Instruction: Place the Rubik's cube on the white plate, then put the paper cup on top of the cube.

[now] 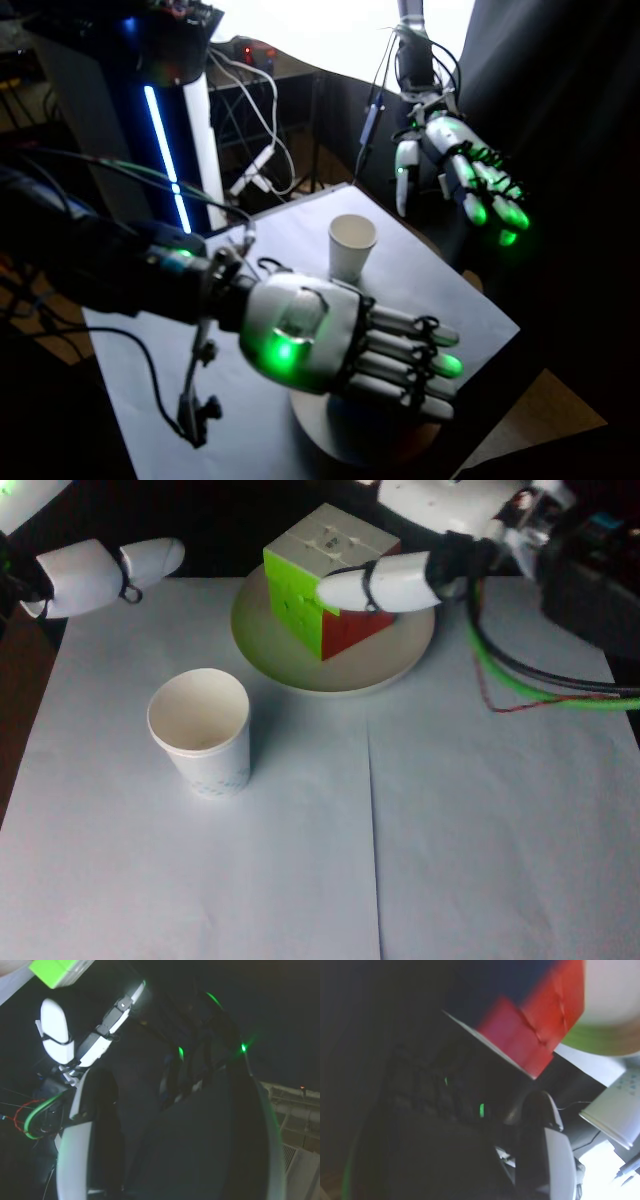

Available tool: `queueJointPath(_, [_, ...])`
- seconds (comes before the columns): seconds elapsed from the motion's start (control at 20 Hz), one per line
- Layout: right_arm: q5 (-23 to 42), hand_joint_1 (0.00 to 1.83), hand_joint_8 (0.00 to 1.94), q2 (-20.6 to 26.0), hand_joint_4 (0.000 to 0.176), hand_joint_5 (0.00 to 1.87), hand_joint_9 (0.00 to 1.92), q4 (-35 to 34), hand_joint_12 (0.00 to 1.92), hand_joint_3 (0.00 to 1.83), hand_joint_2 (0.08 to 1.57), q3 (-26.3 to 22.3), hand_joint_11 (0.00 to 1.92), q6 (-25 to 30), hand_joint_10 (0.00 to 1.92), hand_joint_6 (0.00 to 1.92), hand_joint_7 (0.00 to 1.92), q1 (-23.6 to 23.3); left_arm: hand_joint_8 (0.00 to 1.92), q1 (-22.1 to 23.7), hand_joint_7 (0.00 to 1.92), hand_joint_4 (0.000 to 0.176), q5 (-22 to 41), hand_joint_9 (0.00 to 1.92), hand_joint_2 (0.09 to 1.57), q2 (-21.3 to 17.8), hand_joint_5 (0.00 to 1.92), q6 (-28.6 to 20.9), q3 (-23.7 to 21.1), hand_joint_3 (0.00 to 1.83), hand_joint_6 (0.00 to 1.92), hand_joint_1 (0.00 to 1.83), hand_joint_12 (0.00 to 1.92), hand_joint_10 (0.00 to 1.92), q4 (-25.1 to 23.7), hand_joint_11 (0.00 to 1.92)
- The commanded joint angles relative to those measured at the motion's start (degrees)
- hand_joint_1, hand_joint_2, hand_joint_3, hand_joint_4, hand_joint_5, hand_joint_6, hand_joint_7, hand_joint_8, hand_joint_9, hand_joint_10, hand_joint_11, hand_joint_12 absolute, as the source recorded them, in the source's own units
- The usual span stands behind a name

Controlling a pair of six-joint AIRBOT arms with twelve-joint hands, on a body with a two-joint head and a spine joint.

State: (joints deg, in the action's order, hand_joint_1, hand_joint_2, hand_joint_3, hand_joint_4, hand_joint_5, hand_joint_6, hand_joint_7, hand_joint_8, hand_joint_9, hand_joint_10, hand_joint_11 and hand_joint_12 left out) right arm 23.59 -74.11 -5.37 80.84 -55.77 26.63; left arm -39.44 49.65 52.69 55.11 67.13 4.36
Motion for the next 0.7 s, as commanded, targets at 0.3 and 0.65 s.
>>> queueJointPath(0.3, [19.8,0.52,0.00,12.6,0.068,0.00,0.06,1.4,1.18,0.01,1.18,-12.5,0.00,0.2,0.02,0.00,0.00,4.3,0.00,-1.5,0.00,0.078,8.7,0.00,1.30,-2.0,0.09,0.0,-1.4,0.00,0.00,0.55,0.76,0.00,1.6,0.00])
queueJointPath(0.65, [32.9,0.74,1.02,22.9,0.000,0.03,0.10,1.6,1.91,0.00,1.27,-23.4,0.01,0.2,1.46,0.91,0.17,16.8,0.01,-3.9,0.03,0.086,10.6,0.02,1.26,-4.4,0.06,0.0,-4.0,0.00,0.00,0.48,0.61,0.01,1.0,0.00])
